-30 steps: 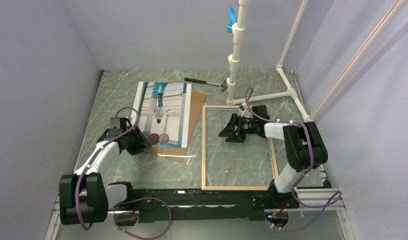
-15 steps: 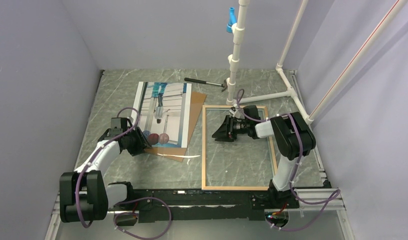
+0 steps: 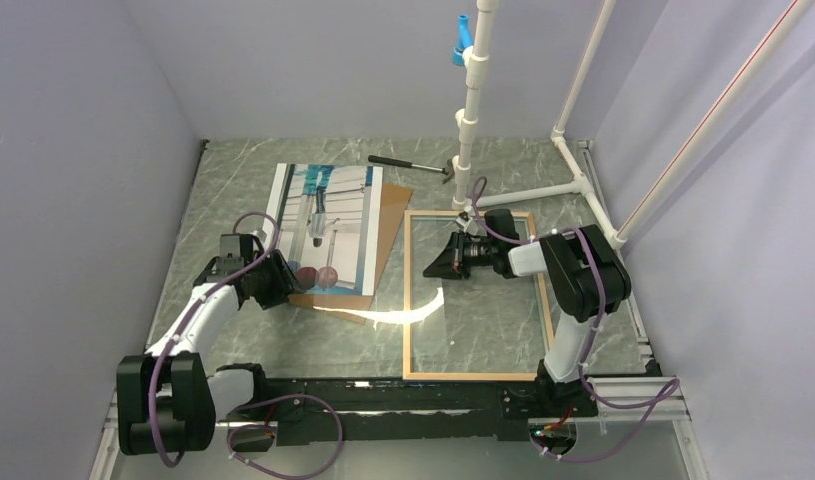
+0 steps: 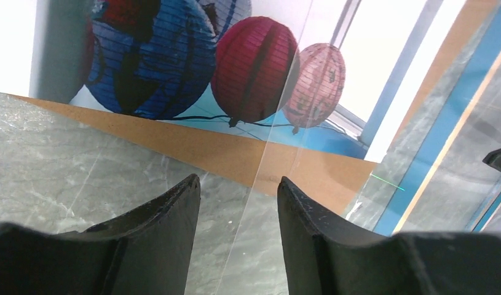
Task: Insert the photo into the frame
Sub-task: Pick up the photo frame item at the center of the board, then move the photo frame to the center of the board.
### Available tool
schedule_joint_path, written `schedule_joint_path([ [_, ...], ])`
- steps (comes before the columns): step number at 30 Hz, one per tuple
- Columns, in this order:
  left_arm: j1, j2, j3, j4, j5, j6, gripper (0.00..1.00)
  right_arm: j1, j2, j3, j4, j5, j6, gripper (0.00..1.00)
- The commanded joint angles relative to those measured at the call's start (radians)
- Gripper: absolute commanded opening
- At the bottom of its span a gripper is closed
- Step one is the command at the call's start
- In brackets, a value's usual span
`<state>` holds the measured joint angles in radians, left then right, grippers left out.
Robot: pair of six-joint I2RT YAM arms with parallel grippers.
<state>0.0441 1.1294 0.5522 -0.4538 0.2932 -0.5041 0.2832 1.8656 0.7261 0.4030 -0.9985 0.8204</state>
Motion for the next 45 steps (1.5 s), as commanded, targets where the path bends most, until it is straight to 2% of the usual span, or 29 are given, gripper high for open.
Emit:
schedule_joint_path([
  [1,-0.011,-0.06,0.043,0.013,0.034,0.021,0.54,0.003,-0.143,0.033,-0.067,0.019,-0.053,0.0],
  [7,-0.036,-0.094,0.063,0.008,0.029,0.005,0.55,0.003,-0.36,0.129,-0.44,0.182,-0.187,0.0],
  [17,-0.198,-0.004,0.104,0.068,-0.007,-0.088,0.56,0.003,-0.676,0.349,-0.817,0.345,-0.259,0.0],
  [25,-0.396,0.176,0.22,0.087,-0.074,-0.152,0.6,0.004,-0.849,0.501,-0.975,0.439,-0.263,0.0],
  [31,-0.57,0.334,0.364,0.098,-0.114,-0.188,0.69,0.003,-0.918,0.624,-1.116,0.551,-0.303,0.0],
  [38,-0.741,0.588,0.554,0.109,-0.157,-0.231,0.7,0.003,-0.989,0.611,-1.168,0.632,-0.295,0.0],
  [45,-0.85,0.785,0.756,-0.019,-0.275,-0.249,0.66,0.003,-1.031,0.611,-1.242,0.753,-0.324,0.0],
])
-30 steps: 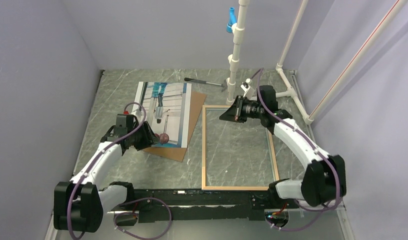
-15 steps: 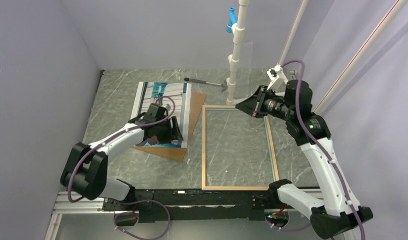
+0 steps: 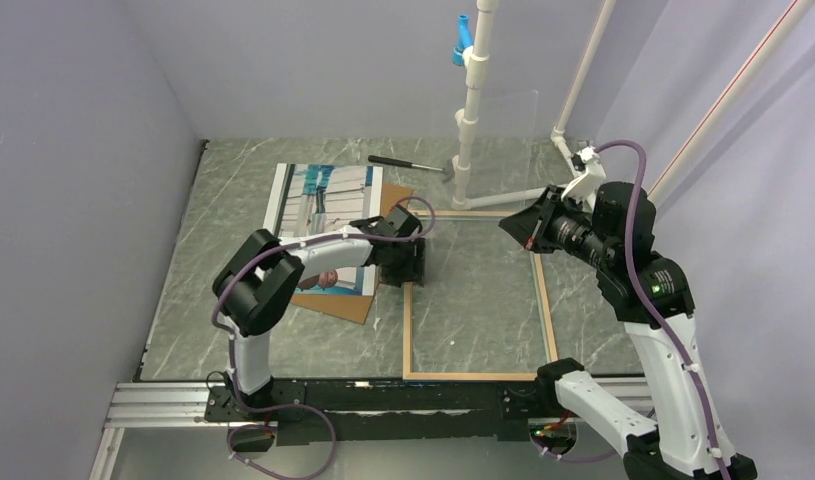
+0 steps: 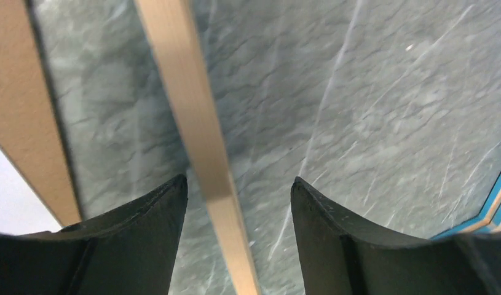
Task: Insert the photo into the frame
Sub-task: Move the photo frame to the center of the board.
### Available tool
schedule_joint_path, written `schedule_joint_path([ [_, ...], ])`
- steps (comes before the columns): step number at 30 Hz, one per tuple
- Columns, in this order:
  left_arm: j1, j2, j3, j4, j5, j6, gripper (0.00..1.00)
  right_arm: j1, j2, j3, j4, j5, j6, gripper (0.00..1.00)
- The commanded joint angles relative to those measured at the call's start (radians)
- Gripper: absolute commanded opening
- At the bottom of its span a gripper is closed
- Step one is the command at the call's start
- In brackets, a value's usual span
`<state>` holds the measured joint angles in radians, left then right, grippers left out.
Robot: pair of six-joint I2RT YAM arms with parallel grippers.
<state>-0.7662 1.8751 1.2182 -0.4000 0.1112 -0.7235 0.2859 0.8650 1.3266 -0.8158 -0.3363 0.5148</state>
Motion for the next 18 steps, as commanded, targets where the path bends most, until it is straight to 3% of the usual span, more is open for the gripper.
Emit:
schedule_joint_path([
  [1,-0.043,0.05,0.101,-0.09,-0.106,-0.038,0.65,0.001,-0.033,0.01,-0.027,0.1,-0.021,0.0],
  [7,-0.047,0.054,0.105,-0.174,-0.203,-0.072,0.45,0.0,-0.034,-0.002,-0.03,0.12,-0.033,0.0],
  [12,-0.048,0.022,0.088,-0.2,-0.249,-0.09,0.17,0.001,-0.034,-0.024,-0.019,0.124,-0.039,0.0],
  [16,-0.048,-0.006,0.073,-0.202,-0.275,-0.1,0.01,0.0,-0.031,-0.036,-0.011,0.125,-0.041,0.0],
  [18,-0.048,-0.024,0.066,-0.197,-0.281,-0.095,0.0,0.0,-0.03,-0.041,-0.01,0.125,-0.042,0.0],
])
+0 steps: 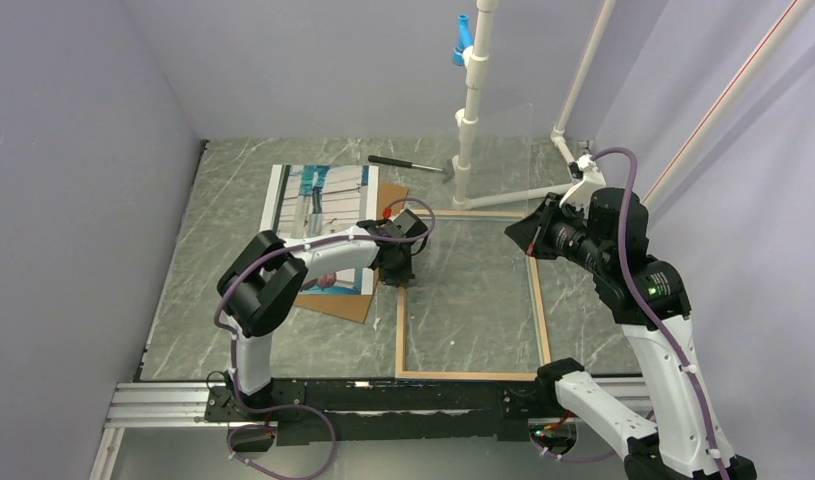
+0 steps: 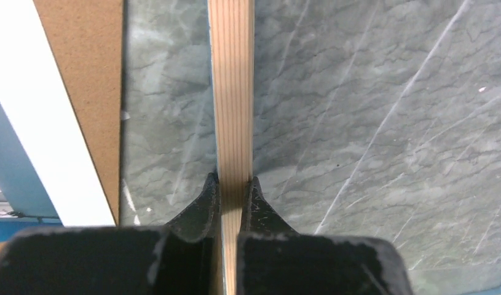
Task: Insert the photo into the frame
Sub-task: Move the photo frame to the center of the board.
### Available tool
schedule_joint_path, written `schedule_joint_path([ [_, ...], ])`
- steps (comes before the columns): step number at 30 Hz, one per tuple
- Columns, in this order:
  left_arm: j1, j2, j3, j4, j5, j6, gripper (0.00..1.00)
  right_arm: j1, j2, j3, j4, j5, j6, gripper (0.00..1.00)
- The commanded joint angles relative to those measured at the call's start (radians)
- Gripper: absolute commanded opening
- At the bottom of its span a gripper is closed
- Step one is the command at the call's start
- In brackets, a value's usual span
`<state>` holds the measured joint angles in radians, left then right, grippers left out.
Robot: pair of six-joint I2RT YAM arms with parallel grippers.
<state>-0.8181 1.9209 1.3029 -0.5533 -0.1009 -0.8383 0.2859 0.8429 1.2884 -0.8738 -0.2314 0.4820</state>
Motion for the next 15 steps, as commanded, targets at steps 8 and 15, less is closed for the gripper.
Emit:
schedule_joint_path([
  [8,0.005,-0.189,-0.055,-0.037,-0.093,0.022,0.0,0.0,0.0,-0.017,0.062,0.015,-0.01,0.0],
  [15,0.006,-0.242,-0.058,-0.096,-0.134,0.012,0.0,0.0,0.01,-0.029,0.08,-0.004,-0.009,0.0],
])
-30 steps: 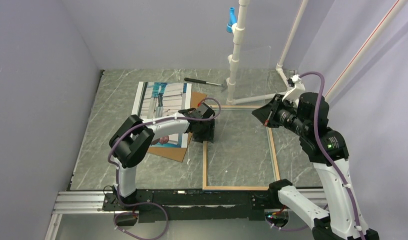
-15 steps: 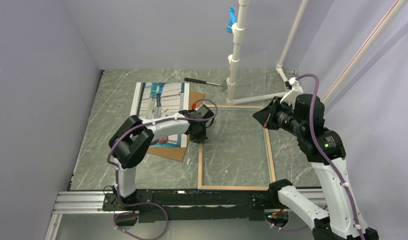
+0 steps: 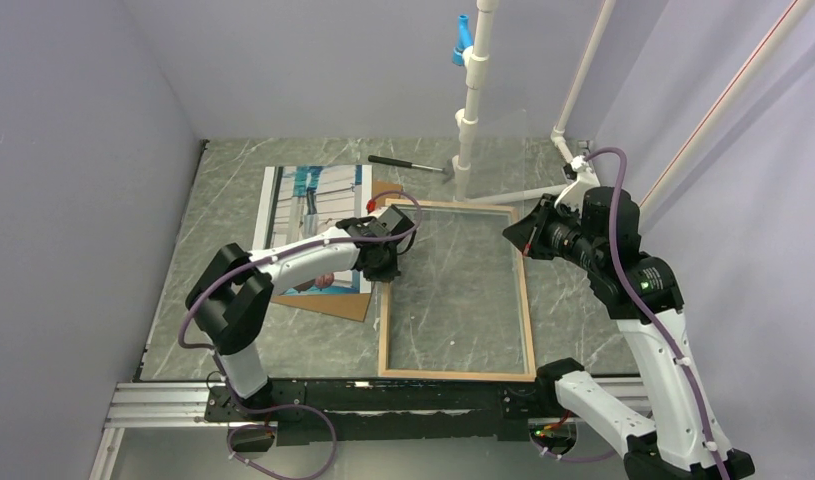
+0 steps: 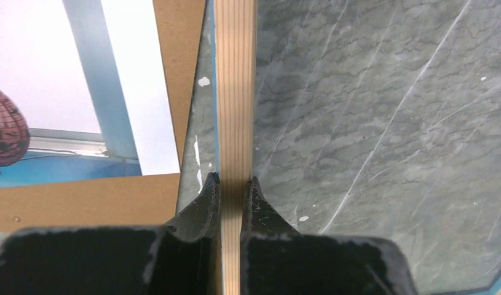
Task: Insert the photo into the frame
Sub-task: Move the photo frame to the center of the board.
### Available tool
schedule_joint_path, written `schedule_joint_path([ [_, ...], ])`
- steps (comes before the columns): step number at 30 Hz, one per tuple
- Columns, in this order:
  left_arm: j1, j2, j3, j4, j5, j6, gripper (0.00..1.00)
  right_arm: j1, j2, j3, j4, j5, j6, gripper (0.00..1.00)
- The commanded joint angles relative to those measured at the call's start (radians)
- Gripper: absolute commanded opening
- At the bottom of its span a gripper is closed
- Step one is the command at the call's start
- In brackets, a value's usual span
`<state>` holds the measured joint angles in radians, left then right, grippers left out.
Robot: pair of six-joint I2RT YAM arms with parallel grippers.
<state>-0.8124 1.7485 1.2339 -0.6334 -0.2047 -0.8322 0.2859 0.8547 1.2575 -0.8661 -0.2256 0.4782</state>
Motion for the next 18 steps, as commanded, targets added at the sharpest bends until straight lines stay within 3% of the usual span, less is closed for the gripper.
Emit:
schedule_joint_path([
  [1,0.001,-0.072,0.011,-0.029,-0.034,0.005,0.0,0.0,0.0,0.0,0.077,-0.015,-0.005,0.0],
  [18,0.079,-0.166,-0.153,-0.035,-0.04,0.028,0.01,0.001,0.026,-0.033,0.124,-0.089,0.017,0.0],
])
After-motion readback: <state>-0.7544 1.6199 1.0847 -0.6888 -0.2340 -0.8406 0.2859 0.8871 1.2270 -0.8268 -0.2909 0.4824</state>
